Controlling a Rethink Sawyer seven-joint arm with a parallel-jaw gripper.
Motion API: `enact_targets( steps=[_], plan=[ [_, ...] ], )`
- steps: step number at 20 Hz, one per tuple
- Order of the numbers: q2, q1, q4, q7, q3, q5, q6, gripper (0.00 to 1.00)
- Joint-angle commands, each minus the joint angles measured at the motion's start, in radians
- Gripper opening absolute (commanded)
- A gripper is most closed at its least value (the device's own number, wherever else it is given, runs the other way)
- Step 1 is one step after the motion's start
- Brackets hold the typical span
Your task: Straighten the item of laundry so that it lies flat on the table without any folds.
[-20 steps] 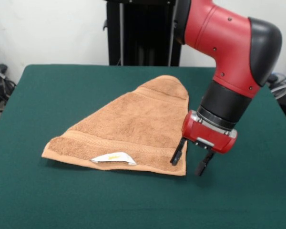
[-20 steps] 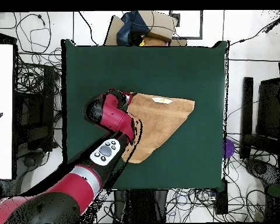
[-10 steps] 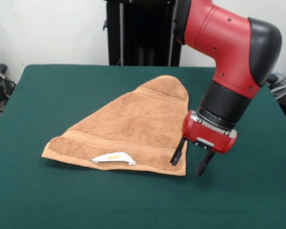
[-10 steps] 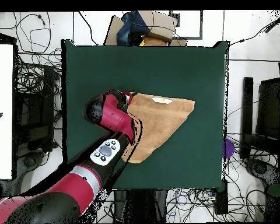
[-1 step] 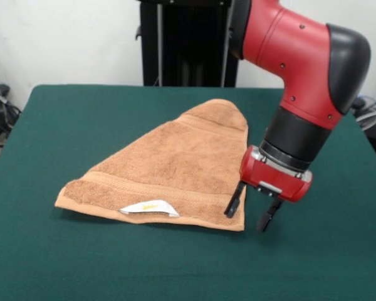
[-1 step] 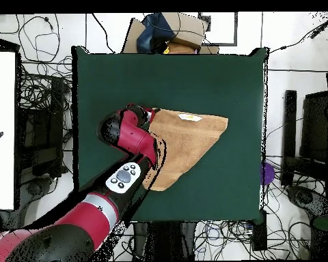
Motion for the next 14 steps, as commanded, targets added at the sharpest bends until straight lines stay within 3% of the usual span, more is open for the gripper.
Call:
enact_targets(
  steps=[1,14],
  plan=[
    [0.059,-0.012,-0.016,0.252,0.148,0.004,0.076,1.0],
    [0.09,-0.009,-0.036,0.249,0.137,0.005,0.081,1.0]
  ],
)
